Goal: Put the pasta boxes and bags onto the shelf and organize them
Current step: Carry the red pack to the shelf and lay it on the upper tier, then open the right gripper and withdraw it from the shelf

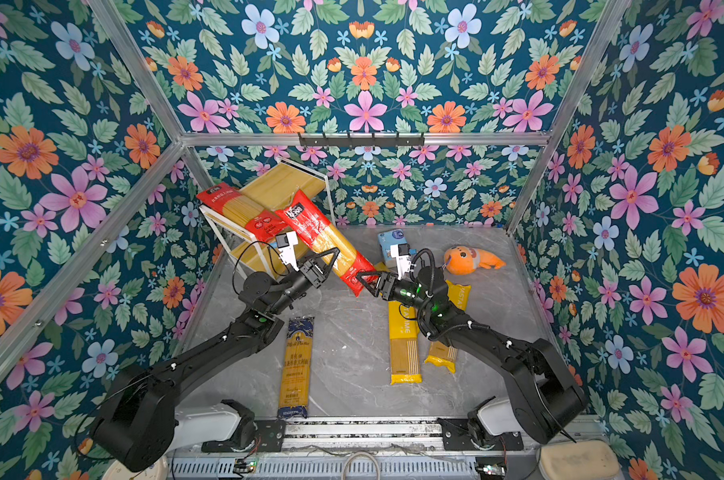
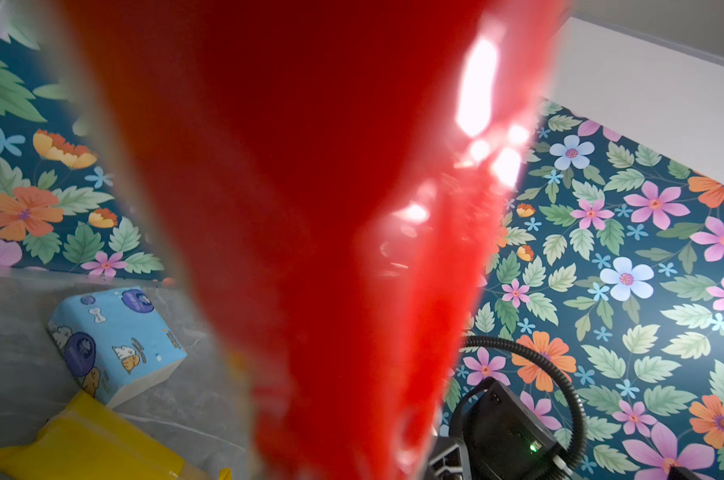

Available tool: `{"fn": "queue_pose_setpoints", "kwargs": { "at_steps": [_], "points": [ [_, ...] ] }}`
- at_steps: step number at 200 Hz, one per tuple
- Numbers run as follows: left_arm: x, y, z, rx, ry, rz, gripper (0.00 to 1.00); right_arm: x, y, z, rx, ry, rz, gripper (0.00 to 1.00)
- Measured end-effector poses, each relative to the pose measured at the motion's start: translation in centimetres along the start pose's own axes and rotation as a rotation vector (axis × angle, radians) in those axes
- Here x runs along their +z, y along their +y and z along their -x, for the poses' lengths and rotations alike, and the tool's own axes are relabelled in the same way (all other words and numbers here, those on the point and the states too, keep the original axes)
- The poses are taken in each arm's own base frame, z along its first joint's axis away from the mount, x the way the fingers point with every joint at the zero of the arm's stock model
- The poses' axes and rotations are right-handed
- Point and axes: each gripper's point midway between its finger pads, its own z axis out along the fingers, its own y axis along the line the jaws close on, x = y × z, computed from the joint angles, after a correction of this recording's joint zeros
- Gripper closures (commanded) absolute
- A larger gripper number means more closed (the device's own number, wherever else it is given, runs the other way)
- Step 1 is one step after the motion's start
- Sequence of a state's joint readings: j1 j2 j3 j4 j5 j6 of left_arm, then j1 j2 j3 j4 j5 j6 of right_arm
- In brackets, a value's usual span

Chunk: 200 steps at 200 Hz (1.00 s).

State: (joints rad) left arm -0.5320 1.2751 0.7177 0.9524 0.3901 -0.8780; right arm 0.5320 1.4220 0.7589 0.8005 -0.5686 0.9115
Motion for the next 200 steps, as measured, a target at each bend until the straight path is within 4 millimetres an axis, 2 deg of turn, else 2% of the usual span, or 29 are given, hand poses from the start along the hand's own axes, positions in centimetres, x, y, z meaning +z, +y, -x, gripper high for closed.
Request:
{"fn": "queue_pose_setpoints", "kwargs": {
  "at_steps": [41, 80, 124, 147, 167, 185, 200],
  "points": [
    [0.4, -0.5, 1.7, -0.015, -0.052, 0.008, 0.77, 1.2, 2.0, 2.0, 0.001, -0.054, 0.095, 0.57],
    [0.1, -0.5, 3.3, -0.022, -0.079, 0.044, 0.62, 2.0, 3.7, 3.5, 0.012, -0.085, 0.181, 0.79],
    [-0.8, 0.2, 4.3, -0.016, -0.1, 0.095, 0.42, 3.6, 4.6, 4.9, 0.071, -0.09, 0.229, 0.91],
    [-1.3, 0.2, 4.7, 0.004, -0.117, 0.11, 0.35, 4.8, 5.1, 6.3, 0.106, -0.105, 0.238, 0.96],
    [-1.9, -0.3, 4.6, 0.016, -0.117, 0.098, 0.33, 6.3, 4.8, 7.8, 0.134, -0.158, 0.227, 0.98],
    [-2.7, -0.3, 3.9, 0.022, -0.11, 0.096, 0.33, 7.8, 3.0, 8.7, 0.199, -0.202, 0.165, 1.0],
    [-3.5, 0.4, 3.0, 0.019, -0.096, 0.123, 0.33, 9.1, 1.4, 9.0, 0.255, -0.23, 0.099, 1.0]
  ]
}}
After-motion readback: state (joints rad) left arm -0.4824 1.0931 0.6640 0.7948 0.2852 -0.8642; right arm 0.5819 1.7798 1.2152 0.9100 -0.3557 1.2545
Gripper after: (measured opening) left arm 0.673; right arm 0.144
